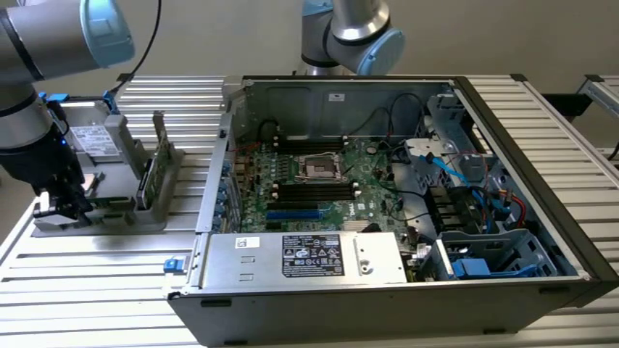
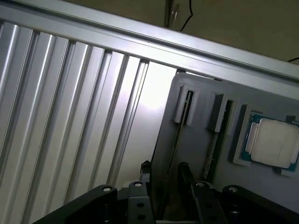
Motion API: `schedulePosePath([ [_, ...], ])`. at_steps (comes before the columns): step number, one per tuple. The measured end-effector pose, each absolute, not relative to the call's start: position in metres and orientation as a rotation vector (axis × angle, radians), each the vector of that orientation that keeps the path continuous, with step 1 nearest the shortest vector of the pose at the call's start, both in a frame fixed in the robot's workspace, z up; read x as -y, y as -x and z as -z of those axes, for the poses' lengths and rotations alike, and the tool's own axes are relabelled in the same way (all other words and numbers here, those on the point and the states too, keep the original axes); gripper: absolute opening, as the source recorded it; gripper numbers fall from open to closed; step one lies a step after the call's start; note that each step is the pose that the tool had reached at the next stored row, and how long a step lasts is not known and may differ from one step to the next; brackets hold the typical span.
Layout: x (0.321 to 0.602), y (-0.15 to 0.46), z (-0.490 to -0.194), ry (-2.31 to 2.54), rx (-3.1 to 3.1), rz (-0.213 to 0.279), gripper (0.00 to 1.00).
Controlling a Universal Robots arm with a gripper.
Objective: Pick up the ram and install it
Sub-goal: 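Pick up the ram and move it above insertion slot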
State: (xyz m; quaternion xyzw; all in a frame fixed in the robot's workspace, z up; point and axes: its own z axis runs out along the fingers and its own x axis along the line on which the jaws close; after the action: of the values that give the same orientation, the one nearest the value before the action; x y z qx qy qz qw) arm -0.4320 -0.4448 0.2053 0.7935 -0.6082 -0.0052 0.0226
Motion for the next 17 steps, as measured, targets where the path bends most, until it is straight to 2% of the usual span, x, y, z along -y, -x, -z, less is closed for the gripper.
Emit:
schedulePosePath([
  [17, 0.4411, 0.431, -0.2017, -2.432, 1.917, 0.018, 0.36],
])
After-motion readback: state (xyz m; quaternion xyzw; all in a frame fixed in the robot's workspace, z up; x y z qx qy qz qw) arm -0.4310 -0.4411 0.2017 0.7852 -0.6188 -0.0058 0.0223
